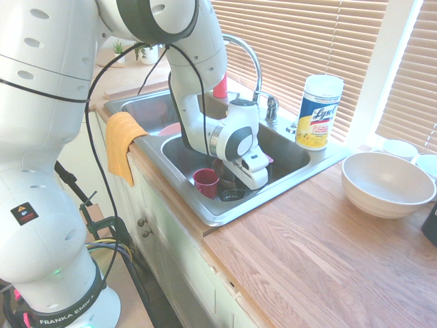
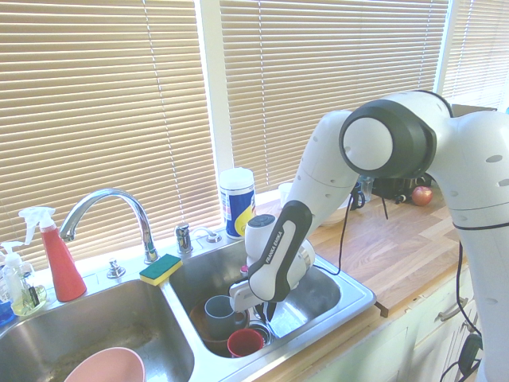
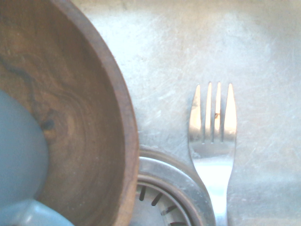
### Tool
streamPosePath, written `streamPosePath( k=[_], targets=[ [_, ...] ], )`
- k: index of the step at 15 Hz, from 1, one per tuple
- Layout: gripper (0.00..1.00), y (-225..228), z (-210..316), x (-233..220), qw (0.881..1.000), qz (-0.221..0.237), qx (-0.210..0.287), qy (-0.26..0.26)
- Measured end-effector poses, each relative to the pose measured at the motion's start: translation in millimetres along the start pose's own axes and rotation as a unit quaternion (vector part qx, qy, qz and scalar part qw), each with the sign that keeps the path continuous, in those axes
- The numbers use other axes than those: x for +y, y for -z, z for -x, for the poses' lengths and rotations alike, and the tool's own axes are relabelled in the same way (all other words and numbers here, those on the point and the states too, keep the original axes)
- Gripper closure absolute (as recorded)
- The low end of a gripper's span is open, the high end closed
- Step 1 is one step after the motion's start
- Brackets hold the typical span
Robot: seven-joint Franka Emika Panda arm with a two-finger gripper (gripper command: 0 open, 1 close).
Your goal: Put the fork into the sink
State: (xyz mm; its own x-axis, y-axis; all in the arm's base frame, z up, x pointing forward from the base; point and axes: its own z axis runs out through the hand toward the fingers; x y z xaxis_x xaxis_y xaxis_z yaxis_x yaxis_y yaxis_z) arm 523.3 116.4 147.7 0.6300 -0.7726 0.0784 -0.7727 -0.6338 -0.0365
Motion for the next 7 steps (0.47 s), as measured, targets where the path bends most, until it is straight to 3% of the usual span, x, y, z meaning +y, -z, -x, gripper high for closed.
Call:
streamPosePath(
  k=[3,7],
  targets=[
    [0.00,16.4,1.1,-6.3,1.000,-0.005,0.004,0.000],
    [0.00,111.9,-8.1,-8.6,1.000,0.002,0.015,0.006]
  ],
)
